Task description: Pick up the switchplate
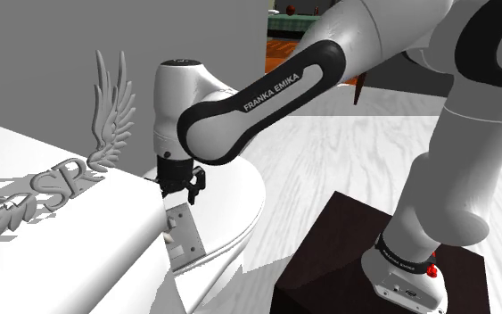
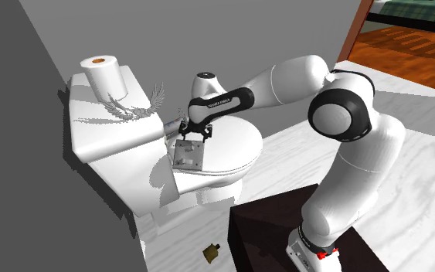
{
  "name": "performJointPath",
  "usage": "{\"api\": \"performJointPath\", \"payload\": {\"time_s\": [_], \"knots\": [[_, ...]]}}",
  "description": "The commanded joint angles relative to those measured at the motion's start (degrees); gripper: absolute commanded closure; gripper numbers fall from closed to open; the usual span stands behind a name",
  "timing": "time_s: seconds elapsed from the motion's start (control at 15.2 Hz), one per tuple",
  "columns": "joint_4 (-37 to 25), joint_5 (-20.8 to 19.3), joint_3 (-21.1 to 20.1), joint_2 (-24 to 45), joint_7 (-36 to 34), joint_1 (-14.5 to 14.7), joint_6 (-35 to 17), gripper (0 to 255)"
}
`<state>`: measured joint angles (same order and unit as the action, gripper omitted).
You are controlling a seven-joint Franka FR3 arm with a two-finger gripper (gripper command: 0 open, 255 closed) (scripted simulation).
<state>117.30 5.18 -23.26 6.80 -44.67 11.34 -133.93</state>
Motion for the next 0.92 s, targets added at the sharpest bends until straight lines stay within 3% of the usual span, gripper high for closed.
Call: {"api": "performJointPath", "payload": {"time_s": [0.0, 0.53, 0.59, 0.86], "knots": [[-1.04, -0.78, 0.04, 1.74, -0.78, 0.29, -1.08, 0], [1.09, -1.88, 0.3, 4.43, -1.12, 0.67, -5.74, 0], [1.2, -1.83, 0.32, 4.39, -1.03, 0.62, -5.81, 255], [1.26, -1.79, 0.3, 4.31, -1.02, 0.61, -5.79, 255]]}}
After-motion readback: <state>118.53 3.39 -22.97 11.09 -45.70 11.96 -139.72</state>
